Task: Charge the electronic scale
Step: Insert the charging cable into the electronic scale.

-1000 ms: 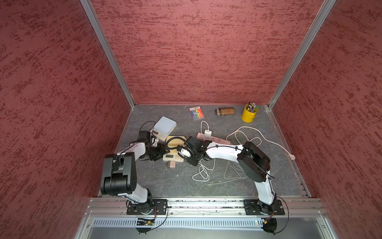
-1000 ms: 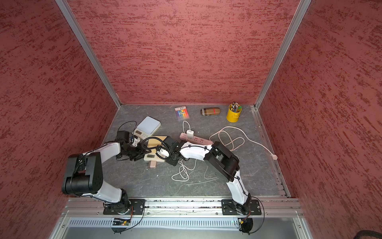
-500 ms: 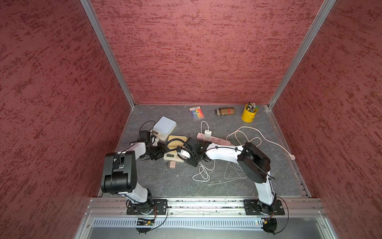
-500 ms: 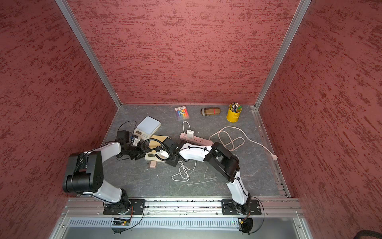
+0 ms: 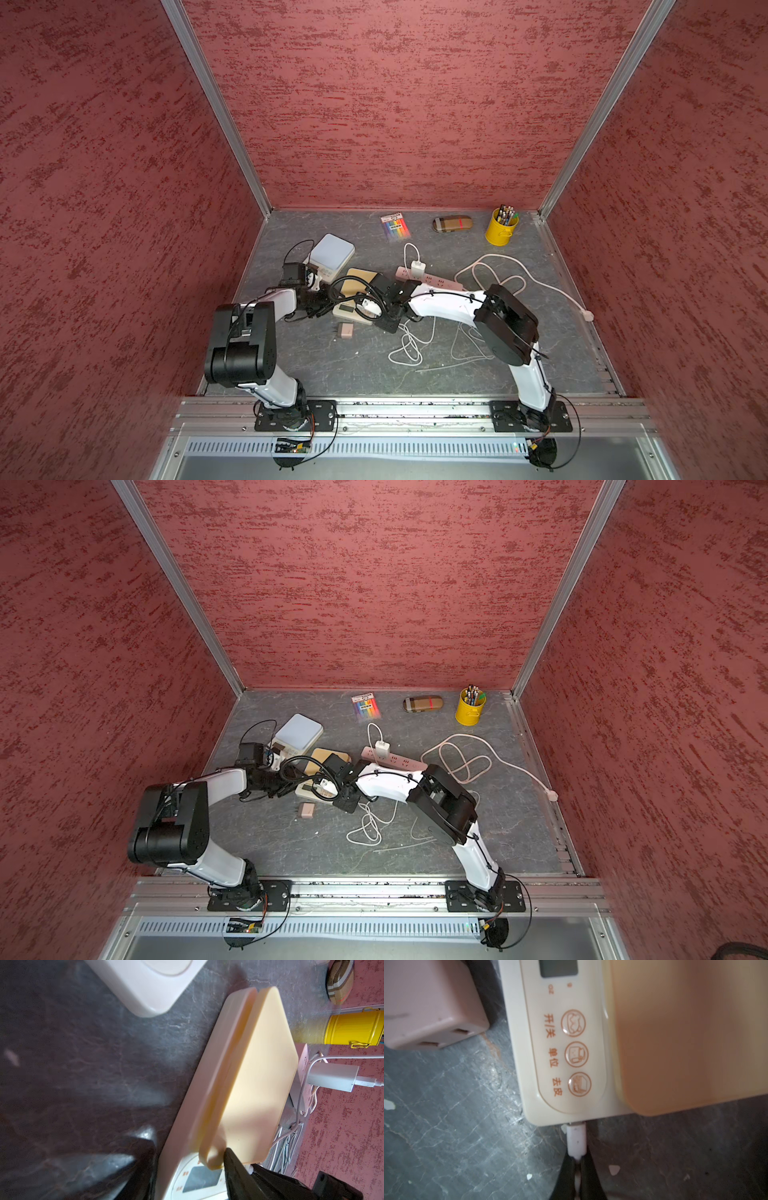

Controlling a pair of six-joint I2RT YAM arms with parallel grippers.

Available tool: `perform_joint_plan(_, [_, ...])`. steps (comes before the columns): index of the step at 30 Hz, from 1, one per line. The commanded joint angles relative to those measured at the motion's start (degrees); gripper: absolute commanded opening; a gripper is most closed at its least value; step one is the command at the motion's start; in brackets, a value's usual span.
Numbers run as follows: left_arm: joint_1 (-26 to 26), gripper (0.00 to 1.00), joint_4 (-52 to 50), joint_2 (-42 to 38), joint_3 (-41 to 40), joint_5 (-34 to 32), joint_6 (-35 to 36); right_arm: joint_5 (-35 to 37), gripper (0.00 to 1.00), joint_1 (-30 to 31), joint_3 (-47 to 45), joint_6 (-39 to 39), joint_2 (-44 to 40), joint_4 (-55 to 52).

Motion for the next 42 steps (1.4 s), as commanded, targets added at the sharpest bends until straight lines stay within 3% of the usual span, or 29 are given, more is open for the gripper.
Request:
perform_joint_plan(1, [-4.81, 0.51, -4.58, 2.47, -4.73, 5.97, -3.03, -1.57, 0.00, 1.16, 3.44, 2.28, 0.90, 13.13])
perform_joint_plan(7, [-5.94, 0.49, -3.28, 2.15, -6.31, 6.33, -4.06, -3.27, 0.00, 1.17, 4.79, 2.44, 1.38, 14.63])
perform_joint_plan(14, [-7.99, 0.48, -1.42, -0.52, -8.15, 5.59, -7.35, -4.58, 0.00, 0.99, 12.56, 2.18, 4.74, 9.37])
perform_joint_plan(31, [-12.14, 0.46, 5.46, 1.23, -11.50, 5.63, -12.31, -5.21, 0.00, 0.02, 28.26, 3.09, 12.47, 1.26])
perform_joint_plan(35, [-8.64, 0.47, 3.81, 0.13, -10.25, 5.69, -10.56, -4.00, 0.08, -0.32, 25.67, 3.43, 11.02, 2.05])
perform_joint_plan(42, [-2.28, 0.50, -3.25, -4.94, -7.78, 1.80, -5.68, -2.93, 0.24, -0.60, 11.52, 3.90, 4.38, 9.40])
